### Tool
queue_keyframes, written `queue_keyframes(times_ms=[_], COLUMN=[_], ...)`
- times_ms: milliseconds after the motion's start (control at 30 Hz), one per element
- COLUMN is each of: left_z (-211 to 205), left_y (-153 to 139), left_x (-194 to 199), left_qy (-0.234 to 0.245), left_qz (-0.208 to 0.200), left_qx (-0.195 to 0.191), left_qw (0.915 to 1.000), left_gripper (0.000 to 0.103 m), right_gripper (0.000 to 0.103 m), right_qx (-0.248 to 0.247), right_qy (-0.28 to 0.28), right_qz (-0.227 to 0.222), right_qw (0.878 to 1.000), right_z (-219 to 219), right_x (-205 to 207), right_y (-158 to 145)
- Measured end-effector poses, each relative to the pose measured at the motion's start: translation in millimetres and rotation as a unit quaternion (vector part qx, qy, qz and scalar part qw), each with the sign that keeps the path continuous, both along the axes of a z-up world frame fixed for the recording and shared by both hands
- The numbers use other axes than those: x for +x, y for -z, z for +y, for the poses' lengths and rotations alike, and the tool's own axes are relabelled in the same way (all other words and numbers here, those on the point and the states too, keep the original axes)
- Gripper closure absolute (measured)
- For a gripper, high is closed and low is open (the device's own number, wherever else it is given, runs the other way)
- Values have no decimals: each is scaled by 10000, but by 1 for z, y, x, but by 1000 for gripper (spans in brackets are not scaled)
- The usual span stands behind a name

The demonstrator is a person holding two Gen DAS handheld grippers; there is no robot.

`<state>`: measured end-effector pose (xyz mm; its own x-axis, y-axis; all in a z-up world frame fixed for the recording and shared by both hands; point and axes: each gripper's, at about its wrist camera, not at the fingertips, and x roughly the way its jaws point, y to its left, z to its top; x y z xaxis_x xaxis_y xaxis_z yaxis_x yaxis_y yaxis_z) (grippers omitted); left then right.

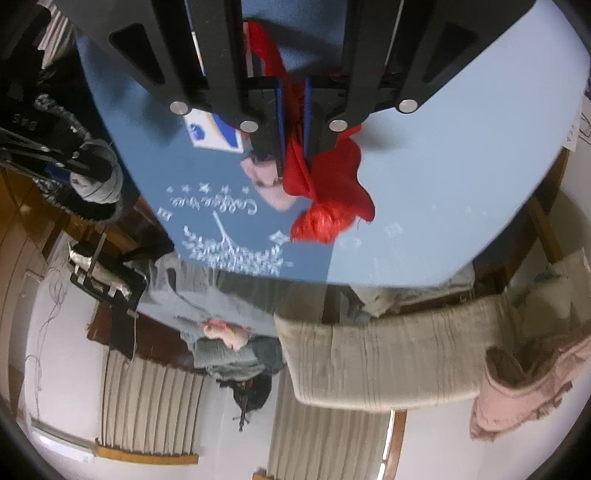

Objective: Collect trash
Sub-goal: 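Carry the red glove and grey sock over the bin and open both tools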

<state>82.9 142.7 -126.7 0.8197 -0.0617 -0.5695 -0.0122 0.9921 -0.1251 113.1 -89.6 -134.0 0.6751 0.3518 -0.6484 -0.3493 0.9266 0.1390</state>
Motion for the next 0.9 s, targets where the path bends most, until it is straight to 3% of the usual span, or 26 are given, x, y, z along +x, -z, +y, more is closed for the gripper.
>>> queue_keyframes(times_ms=[367, 900], left_z=[-24, -142], left_y=[-63, -82], left_x=[-11, 10], left_qy=[296, 1614], left_qz=[-708, -830], left_qx=[18, -154], left_qw=[9971, 9833], left_gripper=[95, 95], right_gripper=[57, 57], right_qx=[179, 85], right_qy=[153, 1130], right_qz=[-369, -640], right_qw=[9990, 9915], right_z=[-23, -120], right_x=[-12, -24], right_y=[-37, -60])
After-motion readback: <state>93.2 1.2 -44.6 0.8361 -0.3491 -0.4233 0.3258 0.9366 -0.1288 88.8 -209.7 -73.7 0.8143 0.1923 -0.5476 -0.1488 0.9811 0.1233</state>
